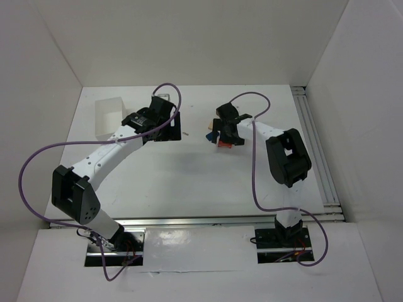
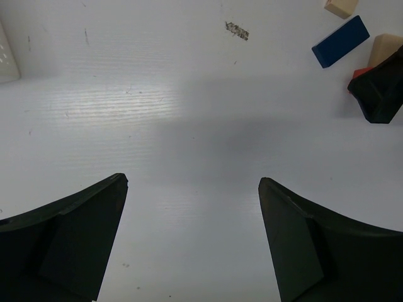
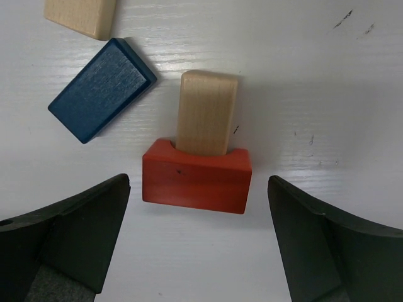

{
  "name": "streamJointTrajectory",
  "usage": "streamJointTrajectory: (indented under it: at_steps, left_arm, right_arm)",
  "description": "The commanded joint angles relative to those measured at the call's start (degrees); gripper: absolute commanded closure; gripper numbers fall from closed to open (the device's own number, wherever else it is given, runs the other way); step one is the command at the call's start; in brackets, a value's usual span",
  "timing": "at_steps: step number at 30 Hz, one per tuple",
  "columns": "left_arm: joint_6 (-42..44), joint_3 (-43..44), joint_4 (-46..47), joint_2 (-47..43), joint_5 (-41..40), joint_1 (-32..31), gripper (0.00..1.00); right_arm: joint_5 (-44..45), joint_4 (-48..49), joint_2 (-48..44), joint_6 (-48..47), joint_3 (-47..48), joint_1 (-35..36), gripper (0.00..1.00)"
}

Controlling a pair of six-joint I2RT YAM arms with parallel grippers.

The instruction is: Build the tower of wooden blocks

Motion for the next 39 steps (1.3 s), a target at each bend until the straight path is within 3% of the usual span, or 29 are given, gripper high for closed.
streamJointTrajectory:
  at_steps: [1,13,33,36,39]
  left_arm:
    - [-0.3,1.5,0.1,0.0,-1.2,-0.3,0.02]
    - [-0.3,1.0,0.1,0.0,-1.8,-0.3,0.02]
    - [-0.3,0.4,-0.4,-0.5,-2.8,-0.3,0.02]
    - [-0.3,0.4,-0.4,-0.5,-2.8,-0.3,0.02]
    - [-0.3,1.0,-0.9,-1.1,-2.8,-0.3,0.02]
  right_arm:
    - [1.1,-0.5,-0.3,1.5,2.2,0.4,0.04]
    - [1.6,-0.5,0.3,1.5,2.8,2.0,0.34]
    - [1.6,-2.4,0.2,2.9,1.5,9.3,0.33]
    - [2.2,-3.0,0.2,2.9,3.4,9.3,0.17]
    - [2.8,-4.6,-0.6,1.5,6.3,9.3,0.11]
